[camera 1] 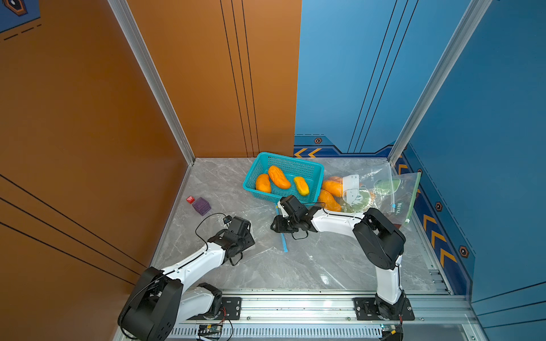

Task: Place the mango in a zip-top bag and seal the zipper
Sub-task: Pick up the zipper food storage bag at the center of the board.

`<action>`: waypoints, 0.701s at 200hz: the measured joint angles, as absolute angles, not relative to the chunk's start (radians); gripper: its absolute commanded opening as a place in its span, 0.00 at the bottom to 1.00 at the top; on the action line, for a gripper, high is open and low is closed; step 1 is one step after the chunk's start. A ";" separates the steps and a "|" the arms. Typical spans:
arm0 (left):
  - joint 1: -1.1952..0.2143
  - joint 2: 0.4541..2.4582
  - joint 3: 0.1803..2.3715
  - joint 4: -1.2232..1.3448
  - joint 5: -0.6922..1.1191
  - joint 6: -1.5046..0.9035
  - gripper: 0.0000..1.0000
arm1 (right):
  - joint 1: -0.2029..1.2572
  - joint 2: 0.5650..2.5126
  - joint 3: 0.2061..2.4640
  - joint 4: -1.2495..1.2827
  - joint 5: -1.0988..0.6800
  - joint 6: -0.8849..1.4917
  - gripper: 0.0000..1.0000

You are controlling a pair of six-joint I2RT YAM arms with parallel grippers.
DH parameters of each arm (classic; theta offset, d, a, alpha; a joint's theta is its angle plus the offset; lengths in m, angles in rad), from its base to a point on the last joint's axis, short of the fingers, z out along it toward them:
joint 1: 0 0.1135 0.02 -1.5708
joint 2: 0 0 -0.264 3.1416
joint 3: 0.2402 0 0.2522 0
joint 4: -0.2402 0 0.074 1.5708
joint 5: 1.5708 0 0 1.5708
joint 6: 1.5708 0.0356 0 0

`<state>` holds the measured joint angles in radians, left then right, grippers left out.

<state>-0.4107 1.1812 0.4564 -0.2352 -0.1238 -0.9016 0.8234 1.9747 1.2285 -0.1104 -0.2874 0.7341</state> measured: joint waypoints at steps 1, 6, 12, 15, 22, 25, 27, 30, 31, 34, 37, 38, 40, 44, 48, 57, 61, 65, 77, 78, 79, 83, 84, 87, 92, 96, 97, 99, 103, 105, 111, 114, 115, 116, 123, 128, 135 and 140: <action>-0.411 1.181 0.456 -0.235 -0.124 -0.902 0.62 | 0.823 1.974 1.225 -0.111 -0.288 0.735 0.44; -0.411 1.181 0.456 -0.235 -0.124 -0.902 0.62 | 0.823 1.970 1.216 -0.111 -0.288 0.735 0.43; -0.411 1.181 0.456 -0.235 -0.124 -0.902 0.62 | 0.823 1.966 1.205 -0.110 -0.289 0.739 0.43; -0.411 1.181 0.456 -0.235 -0.124 -0.902 0.62 | 0.823 1.965 1.199 -0.106 -0.290 0.742 0.43; -0.411 1.182 0.456 -0.235 -0.124 -0.902 0.62 | 0.823 1.963 1.189 -0.093 -0.295 0.746 0.42; -0.411 1.182 0.456 -0.234 -0.124 -0.902 0.62 | 0.823 1.962 1.186 -0.085 -0.297 0.750 0.42; -0.411 1.182 0.456 -0.234 -0.124 -0.902 0.62 | 0.823 1.962 1.184 -0.080 -0.299 0.750 0.41; -0.411 1.183 0.456 -0.233 -0.125 -0.902 0.62 | 0.823 1.962 1.179 -0.071 -0.304 0.756 0.41; -0.411 1.183 0.456 -0.233 -0.125 -0.902 0.62 | 0.823 1.961 1.178 -0.069 -0.305 0.757 0.40; -0.411 1.184 0.456 -0.233 -0.125 -0.902 0.62 | 0.823 1.961 1.175 -0.062 -0.308 0.760 0.40; -0.411 1.184 0.457 -0.232 -0.125 -0.902 0.62 | 0.823 1.961 1.171 -0.054 -0.313 0.764 0.39; -0.412 1.184 0.457 -0.232 -0.126 -0.902 0.62 | 0.823 1.961 1.169 -0.050 -0.314 0.765 0.39; -0.411 1.184 0.457 -0.232 -0.127 -0.902 0.62 | 0.823 1.961 1.167 -0.045 -0.316 0.767 0.38; -0.412 1.186 0.458 -0.232 -0.128 -0.902 0.62 | 0.823 1.961 1.161 -0.033 -0.322 0.770 0.37; -0.412 1.187 0.459 -0.232 -0.128 -0.902 0.62 | 0.823 1.961 1.156 -0.020 -0.328 0.776 0.36; -0.413 1.189 0.460 -0.231 -0.128 -0.902 0.62 | 0.823 1.961 1.145 0.002 -0.343 0.786 0.35; -0.413 1.189 0.460 -0.231 -0.128 -0.903 0.62 | 0.823 1.961 1.141 0.014 -0.349 0.787 0.34; -0.413 1.189 0.460 -0.231 -0.128 -0.903 0.62 | 0.823 1.961 1.137 0.024 -0.355 0.790 0.32; -0.414 1.189 0.460 -0.231 -0.129 -0.903 0.62 | 0.823 1.961 1.131 0.052 -0.375 0.794 0.23; -0.414 1.189 0.460 -0.231 -0.129 -0.903 0.62 | 0.823 1.961 1.131 0.054 -0.376 0.796 0.22; -0.414 1.189 0.460 -0.231 -0.129 -0.904 0.62 | 0.823 1.961 1.131 0.055 -0.377 0.797 0.22; -0.414 1.189 0.460 -0.231 -0.129 -0.905 0.62 | 0.823 1.961 1.131 0.064 -0.384 0.793 0.19; -0.415 1.189 0.460 -0.231 -0.129 -0.906 0.62 | 0.823 1.961 1.131 0.065 -0.384 0.795 0.18; -0.415 1.189 0.460 -0.231 -0.130 -0.906 0.62 | 0.823 1.961 1.131 0.071 -0.388 0.793 0.17; -0.416 1.189 0.460 -0.230 -0.130 -0.907 0.62 | 0.823 1.961 1.131 0.082 -0.393 0.794 0.14; -0.416 1.188 0.460 -0.231 -0.131 -0.907 0.62 | 0.823 1.959 1.131 0.091 -0.398 0.786 0.11; -0.417 1.188 0.460 -0.230 -0.131 -0.907 0.62 | 0.823 1.959 1.131 0.092 -0.398 0.788 0.11; -0.417 1.188 0.460 -0.230 -0.131 -0.907 0.62 | 0.823 1.959 1.131 0.093 -0.399 0.786 0.10; -0.418 1.188 0.460 -0.230 -0.131 -0.908 0.62 | 0.824 1.955 1.131 0.097 -0.402 0.777 0.08; -0.418 1.188 0.460 -0.230 -0.131 -0.910 0.62 | 0.824 1.954 1.130 0.097 -0.402 0.778 0.07; -0.418 1.186 0.460 -0.231 -0.131 -0.912 0.63 | 0.825 1.947 1.130 0.098 -0.404 0.764 0.04; -0.418 1.185 0.460 -0.232 -0.130 -0.915 0.63 | 0.826 1.942 1.130 0.097 -0.404 0.749 0.03; -0.418 1.185 0.460 -0.233 -0.130 -0.915 0.63 | 0.827 1.938 1.130 0.097 -0.403 0.743 0.02; -0.418 1.184 0.460 -0.233 -0.130 -0.915 0.63 | 0.827 1.937 1.130 0.097 -0.404 0.741 0.02; -0.418 1.180 0.460 -0.237 -0.126 -0.921 0.64 | 0.831 1.922 1.130 0.091 -0.399 0.714 0.00; -0.418 1.176 0.460 -0.241 -0.123 -0.926 0.65 | 0.835 1.907 1.131 0.082 -0.393 0.683 0.00; -0.418 1.168 0.460 -0.248 -0.114 -0.936 0.66 | 0.843 1.883 1.131 0.067 -0.386 0.642 0.00; -0.417 1.159 0.461 -0.253 -0.107 -0.943 0.66 | 0.850 1.864 1.131 0.057 -0.380 0.611 0.00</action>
